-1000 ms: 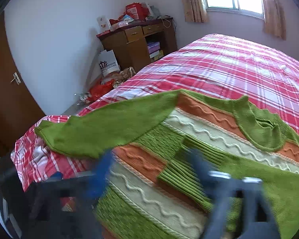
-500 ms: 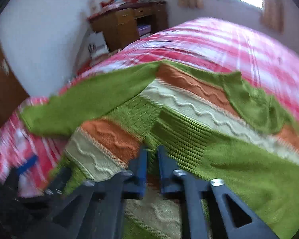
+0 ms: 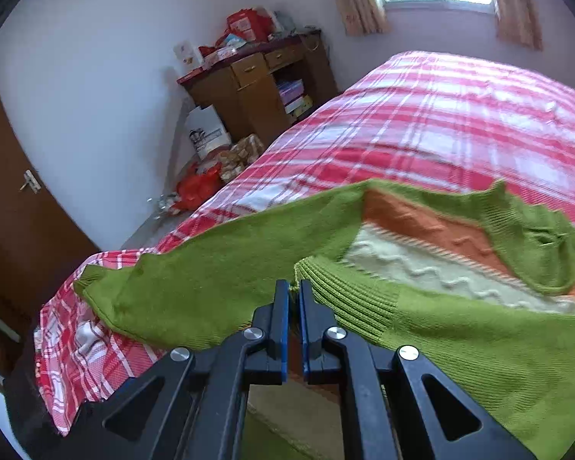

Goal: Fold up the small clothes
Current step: 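Lay the sleeve flat on the body and open the right tool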

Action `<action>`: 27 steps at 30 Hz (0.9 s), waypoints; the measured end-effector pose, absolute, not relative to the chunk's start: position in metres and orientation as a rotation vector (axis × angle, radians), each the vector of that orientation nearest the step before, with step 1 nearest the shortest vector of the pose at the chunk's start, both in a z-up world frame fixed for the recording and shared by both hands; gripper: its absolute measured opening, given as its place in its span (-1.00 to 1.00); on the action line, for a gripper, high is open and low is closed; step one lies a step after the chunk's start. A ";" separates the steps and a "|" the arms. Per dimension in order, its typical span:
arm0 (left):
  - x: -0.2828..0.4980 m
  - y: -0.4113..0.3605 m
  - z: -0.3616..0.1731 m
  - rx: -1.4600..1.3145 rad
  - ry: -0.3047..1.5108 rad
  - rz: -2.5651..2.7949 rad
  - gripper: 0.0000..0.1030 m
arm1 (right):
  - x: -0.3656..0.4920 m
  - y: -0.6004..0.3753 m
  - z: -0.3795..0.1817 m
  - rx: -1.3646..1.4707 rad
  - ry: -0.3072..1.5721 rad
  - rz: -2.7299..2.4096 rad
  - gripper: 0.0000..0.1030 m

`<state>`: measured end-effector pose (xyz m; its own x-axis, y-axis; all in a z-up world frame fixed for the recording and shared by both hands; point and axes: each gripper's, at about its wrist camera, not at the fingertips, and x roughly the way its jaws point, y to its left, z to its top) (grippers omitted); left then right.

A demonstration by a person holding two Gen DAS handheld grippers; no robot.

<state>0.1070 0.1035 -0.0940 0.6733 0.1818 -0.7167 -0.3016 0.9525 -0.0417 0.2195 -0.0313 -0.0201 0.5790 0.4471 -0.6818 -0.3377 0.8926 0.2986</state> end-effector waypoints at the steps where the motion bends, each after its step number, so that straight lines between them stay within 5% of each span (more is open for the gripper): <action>1: 0.107 0.103 -0.094 -0.162 0.787 0.273 1.00 | 0.223 -0.028 -0.027 0.141 0.856 0.467 -0.92; 4: 0.107 0.103 -0.094 -0.159 0.788 0.275 1.00 | 0.229 -0.028 -0.049 0.182 0.933 0.514 -0.87; 6: 0.106 0.103 -0.093 -0.157 0.786 0.276 1.00 | 0.231 -0.033 -0.056 0.258 0.952 0.563 -0.53; 8: 0.105 0.105 -0.093 -0.164 0.781 0.271 1.00 | 0.232 -0.039 -0.054 0.352 0.976 0.636 0.21; 17: 0.104 0.105 -0.093 -0.163 0.779 0.272 1.00 | 0.153 -0.134 0.012 0.253 0.738 0.312 0.24; 27: 0.102 0.106 -0.093 -0.163 0.782 0.272 1.00 | 0.086 -0.257 -0.044 0.133 0.845 -0.109 0.23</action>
